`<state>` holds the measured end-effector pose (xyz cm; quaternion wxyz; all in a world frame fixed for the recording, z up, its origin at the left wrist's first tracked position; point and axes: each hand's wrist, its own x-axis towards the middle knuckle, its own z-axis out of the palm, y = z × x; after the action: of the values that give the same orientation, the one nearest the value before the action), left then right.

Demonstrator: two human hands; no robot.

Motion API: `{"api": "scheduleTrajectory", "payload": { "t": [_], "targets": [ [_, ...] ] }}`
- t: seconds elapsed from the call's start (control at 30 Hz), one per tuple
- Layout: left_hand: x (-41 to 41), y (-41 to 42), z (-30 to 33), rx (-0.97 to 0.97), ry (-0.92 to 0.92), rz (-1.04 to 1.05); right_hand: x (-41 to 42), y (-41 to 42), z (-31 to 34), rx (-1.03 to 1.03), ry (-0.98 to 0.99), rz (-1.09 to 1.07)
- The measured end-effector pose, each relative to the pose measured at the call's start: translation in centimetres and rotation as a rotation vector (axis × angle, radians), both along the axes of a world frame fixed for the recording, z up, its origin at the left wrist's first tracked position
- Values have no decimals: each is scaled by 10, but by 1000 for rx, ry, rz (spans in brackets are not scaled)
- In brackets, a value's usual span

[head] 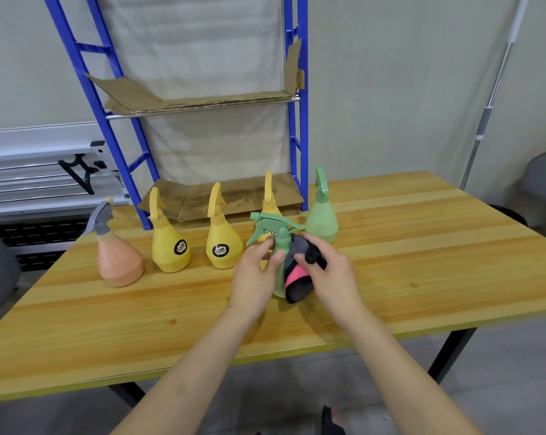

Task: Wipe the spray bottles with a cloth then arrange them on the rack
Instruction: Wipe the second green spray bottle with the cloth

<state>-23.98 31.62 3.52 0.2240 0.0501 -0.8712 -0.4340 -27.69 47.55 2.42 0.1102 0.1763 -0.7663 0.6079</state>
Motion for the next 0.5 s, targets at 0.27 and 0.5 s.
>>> {"api": "scheduleTrajectory", "payload": {
  "t": [0.27,0.5],
  "targets": [
    [-1,-8,0,-7,-5,-28,-3,10,-14,206,-6,38],
    [0,-5,-4,23,5,-22,0,9,-20,209,-40,24]
  ]
}}
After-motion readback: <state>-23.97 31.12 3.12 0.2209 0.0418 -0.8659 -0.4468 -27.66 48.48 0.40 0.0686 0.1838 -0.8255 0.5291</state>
